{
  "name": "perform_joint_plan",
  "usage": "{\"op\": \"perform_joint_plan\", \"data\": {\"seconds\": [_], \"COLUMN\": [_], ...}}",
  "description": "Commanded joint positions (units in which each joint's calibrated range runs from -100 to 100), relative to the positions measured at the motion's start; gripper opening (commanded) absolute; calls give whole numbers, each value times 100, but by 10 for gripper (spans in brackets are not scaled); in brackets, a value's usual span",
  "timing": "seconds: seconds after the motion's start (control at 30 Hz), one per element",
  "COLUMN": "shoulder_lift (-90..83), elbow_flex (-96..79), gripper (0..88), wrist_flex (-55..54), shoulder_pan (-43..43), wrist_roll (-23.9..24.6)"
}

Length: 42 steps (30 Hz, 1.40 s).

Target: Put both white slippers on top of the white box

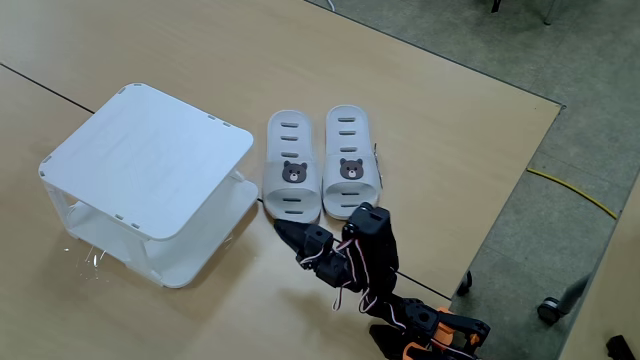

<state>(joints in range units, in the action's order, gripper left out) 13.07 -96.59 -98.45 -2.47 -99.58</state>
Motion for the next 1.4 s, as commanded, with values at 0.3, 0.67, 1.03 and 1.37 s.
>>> {"op": "perform_joint_plan", "data": {"seconds": [0.3, 0.67, 1.03, 1.37], "shoulder_lift": [1802, 2248, 2248, 2828], "elbow_flex": [1192, 1824, 2518, 3565], "gripper": [7, 8, 234, 239], "wrist_flex": [-25, -25, -25, 9], "shoulder_pan": [1176, 1974, 2024, 2048], "wrist_roll": [-42, -42, -42, -42]}}
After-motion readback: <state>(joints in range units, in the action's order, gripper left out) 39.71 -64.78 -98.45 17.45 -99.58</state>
